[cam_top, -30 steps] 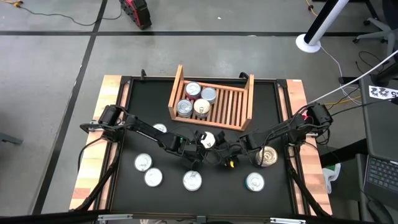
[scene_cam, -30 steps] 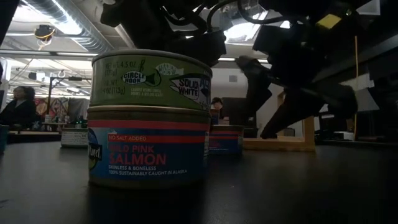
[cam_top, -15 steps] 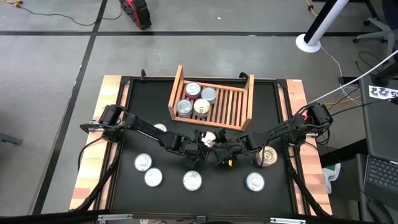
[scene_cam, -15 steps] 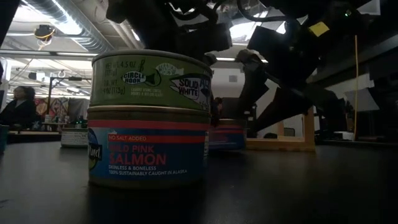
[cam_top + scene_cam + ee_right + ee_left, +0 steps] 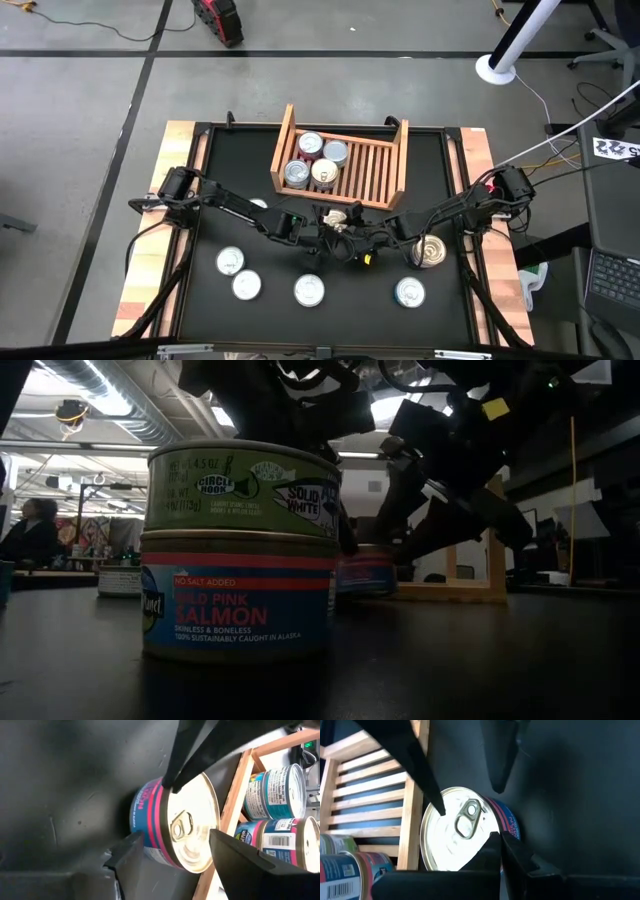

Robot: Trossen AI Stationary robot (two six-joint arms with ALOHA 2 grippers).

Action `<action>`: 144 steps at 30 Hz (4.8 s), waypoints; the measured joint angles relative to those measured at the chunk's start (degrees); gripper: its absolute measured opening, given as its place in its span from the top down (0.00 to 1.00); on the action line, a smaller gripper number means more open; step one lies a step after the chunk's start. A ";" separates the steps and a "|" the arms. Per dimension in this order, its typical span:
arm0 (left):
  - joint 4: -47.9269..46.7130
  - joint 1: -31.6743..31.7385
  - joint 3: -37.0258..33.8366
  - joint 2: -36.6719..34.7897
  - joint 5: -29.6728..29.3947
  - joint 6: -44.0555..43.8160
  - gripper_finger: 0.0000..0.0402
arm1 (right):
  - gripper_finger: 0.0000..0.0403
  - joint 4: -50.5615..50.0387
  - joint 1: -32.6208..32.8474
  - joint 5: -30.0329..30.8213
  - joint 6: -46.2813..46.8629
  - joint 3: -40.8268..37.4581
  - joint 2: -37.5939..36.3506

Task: Stack canned seafood by type on shelf
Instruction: Stack the blue tuna can on top of the other blue tuna can on the shelf

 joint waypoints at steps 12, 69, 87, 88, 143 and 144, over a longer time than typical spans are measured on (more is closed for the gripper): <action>0.04 0.03 0.04 -0.04 1.11 -5.60 1.00 | 0.44 -0.13 0.06 2.20 5.92 0.00 0.00; -0.37 0.53 2.84 -0.11 2.54 -9.84 1.00 | 0.31 -3.93 5.25 7.96 7.12 0.02 -0.02; 0.81 1.15 2.86 -0.13 3.45 -11.37 1.00 | 0.17 -3.91 5.22 6.87 7.06 0.02 -0.02; 1.31 1.15 2.86 -0.13 3.45 -11.40 1.00 | 0.17 -3.91 5.22 6.87 7.06 0.02 -0.02; -4.64 1.04 2.95 -14.66 5.94 -6.46 0.67 | 0.52 -4.01 4.09 11.40 0.54 3.93 0.09; -6.28 1.04 2.95 -15.82 5.41 -6.51 0.66 | 0.52 -3.98 3.46 11.45 -0.20 4.52 0.09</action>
